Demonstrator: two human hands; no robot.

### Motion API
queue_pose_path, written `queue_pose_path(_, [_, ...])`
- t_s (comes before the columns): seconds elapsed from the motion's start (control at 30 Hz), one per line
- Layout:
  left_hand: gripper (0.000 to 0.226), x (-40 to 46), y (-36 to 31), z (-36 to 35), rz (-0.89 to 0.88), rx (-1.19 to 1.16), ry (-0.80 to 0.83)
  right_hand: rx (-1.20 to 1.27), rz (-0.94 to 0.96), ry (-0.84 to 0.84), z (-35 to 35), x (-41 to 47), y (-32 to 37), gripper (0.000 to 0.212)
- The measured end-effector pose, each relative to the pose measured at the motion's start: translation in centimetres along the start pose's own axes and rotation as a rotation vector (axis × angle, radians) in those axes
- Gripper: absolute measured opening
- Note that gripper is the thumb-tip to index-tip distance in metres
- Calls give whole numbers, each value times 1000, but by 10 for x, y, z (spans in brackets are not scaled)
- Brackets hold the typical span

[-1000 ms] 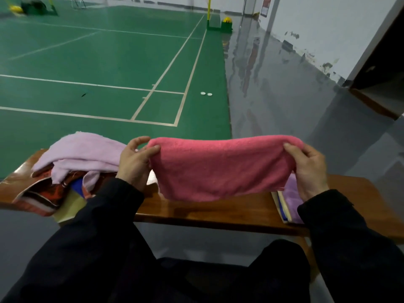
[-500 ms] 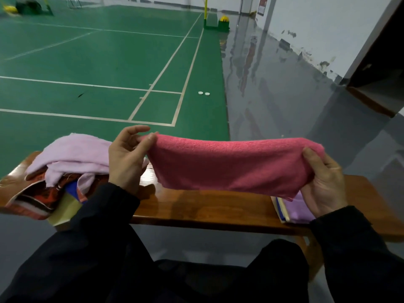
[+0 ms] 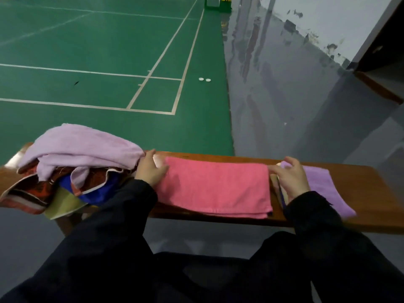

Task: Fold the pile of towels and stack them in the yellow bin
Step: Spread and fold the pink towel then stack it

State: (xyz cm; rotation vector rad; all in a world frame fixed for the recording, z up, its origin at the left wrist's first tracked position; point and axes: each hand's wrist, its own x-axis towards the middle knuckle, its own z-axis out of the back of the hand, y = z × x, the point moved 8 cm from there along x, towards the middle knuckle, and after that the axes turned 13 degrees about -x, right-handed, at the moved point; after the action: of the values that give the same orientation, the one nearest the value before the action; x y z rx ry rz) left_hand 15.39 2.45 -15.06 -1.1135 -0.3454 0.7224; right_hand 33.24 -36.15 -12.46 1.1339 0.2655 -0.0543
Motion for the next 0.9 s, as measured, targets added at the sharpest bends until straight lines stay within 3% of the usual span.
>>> queue_pose_path(0.1, [56, -10, 39, -25, -27, 189, 61, -253, 152, 21, -24, -11, -5, 63])
queue_pose_path(0.17, [56, -13, 55, -37, -33, 333, 116, -472, 312, 73, -45, -18, -8, 53])
queue_pose_path(0.23, [60, -14, 67, -36, -5, 465, 70, -721, 482, 157, -69, -28, -15, 47])
queue_pose_path(0.37, [49, -13, 76, -30, 10, 559, -21, -1178, 662, 400, -112, -44, -59, 68])
queue_pose_path(0.43, [33, -14, 75, -29, -9, 523, -14, -1292, 743, 369, -118, -48, -76, 83])
queue_pose_path(0.5, [17, -16, 73, -27, -27, 414, -24, -1288, 798, 309, -117, -52, -81, 79])
queue_pose_path(0.57, [16, -22, 67, -24, -97, 391, -39, -1210, 906, 270, -117, -60, -79, 60])
queue_pose_path(0.63, [27, -37, 48, -30, -371, 523, -9, -1095, 1008, 190, -111, -66, -76, 43])
queue_pose_path(0.7, [34, -60, 37, -53, -672, 577, 166, -1001, 1047, 125, -104, -68, -71, 35])
queue_pose_path(0.73, [37, -69, 38, -64, -740, 593, 265, -973, 1061, 94, -101, -68, -69, 33])
queue_pose_path(0.8, [37, -76, 46, -72, -765, 607, 351, -960, 1079, 67, -97, -67, -65, 30])
queue_pose_path(0.9, [29, -76, 46, -69, -796, 566, 321, -967, 1082, 34, -91, -65, -61, 29])
